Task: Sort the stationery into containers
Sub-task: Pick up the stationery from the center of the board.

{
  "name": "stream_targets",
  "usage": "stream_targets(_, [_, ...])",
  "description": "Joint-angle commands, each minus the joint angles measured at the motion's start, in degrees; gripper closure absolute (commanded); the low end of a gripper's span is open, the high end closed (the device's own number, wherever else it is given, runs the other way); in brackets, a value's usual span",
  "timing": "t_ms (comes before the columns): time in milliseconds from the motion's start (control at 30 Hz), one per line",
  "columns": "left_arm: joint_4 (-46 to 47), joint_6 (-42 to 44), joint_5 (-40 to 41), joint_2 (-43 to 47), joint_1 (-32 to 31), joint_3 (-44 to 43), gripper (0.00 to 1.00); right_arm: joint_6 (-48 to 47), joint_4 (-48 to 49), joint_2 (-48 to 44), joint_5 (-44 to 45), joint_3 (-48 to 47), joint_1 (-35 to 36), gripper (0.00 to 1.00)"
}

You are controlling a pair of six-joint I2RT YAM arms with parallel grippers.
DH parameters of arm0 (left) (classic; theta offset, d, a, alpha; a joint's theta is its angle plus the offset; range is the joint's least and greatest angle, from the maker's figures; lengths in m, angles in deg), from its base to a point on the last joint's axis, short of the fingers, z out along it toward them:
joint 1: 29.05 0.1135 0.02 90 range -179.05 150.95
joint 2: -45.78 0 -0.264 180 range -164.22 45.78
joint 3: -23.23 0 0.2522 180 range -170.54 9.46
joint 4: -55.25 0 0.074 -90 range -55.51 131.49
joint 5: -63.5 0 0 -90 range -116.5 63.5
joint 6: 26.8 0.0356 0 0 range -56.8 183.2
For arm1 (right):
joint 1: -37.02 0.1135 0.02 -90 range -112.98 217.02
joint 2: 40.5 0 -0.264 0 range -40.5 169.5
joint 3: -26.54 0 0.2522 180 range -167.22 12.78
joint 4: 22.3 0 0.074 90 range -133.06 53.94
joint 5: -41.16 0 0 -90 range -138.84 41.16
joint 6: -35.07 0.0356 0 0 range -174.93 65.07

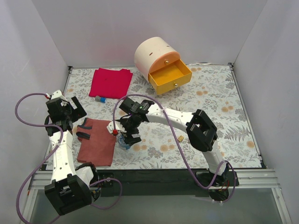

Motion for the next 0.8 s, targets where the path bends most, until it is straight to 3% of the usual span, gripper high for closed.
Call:
stream_targets(0, [-0.6, -0.2, -0.2, 0.9, -0.2, -0.4, 0.11, -1.1, -1.4, 1.0, -0.9, -1.3, 0.3, 0.02])
stream_targets(367, [0.2, 0.2, -1.0, -0.4, -0.2, -0.9, 0.11, 0.5, -0.8, 5.2, -0.1, -5.5, 0.6, 0.04])
stream_targets(467, [0.2, 0.4, -0.8, -0.6, -0.2, -0.9, 0.11, 0.5, -0.8, 4.9, 0.0, -5.6, 0.5, 0.18])
stream_targets(600, [0.2, 0.7, -1.2, -1.2, -0.2, -1.3, 0.11, 0.9, -0.9, 2.4, 0.2, -5.2, 0.1, 0.50])
stream_targets(767, [0.6, 1.0, -3.3, -2.5, -0.2, -2.3, 0.12, 1.0, -1.1, -4.2, 2.1, -4.3, -1.6, 0.59])
